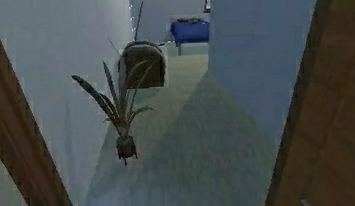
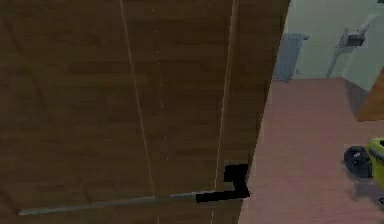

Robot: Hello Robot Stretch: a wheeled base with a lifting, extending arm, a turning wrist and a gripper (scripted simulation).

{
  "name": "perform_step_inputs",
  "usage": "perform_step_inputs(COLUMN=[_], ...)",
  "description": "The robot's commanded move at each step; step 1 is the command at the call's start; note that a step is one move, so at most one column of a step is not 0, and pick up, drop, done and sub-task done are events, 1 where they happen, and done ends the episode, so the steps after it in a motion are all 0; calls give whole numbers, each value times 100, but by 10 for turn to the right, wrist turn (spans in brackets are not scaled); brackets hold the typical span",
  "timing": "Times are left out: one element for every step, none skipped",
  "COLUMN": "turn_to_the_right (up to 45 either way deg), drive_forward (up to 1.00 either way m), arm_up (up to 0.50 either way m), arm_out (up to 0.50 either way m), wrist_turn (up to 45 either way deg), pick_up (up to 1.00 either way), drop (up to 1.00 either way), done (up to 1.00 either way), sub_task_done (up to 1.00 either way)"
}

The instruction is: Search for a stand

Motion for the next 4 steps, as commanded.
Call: perform_step_inputs(turn_to_the_right=[0, 180, 0, -150], drive_forward=[80, 0, 75, 0], arm_up=[0, 0, 0, 0], arm_out=[0, 0, 0, 0], wrist_turn=[0, 0, 0, 0], pick_up=[0, 0, 0, 0], drop=[0, 0, 0, 0], done=[0, 0, 0, 0], sub_task_done=[0, 0, 0, 0])
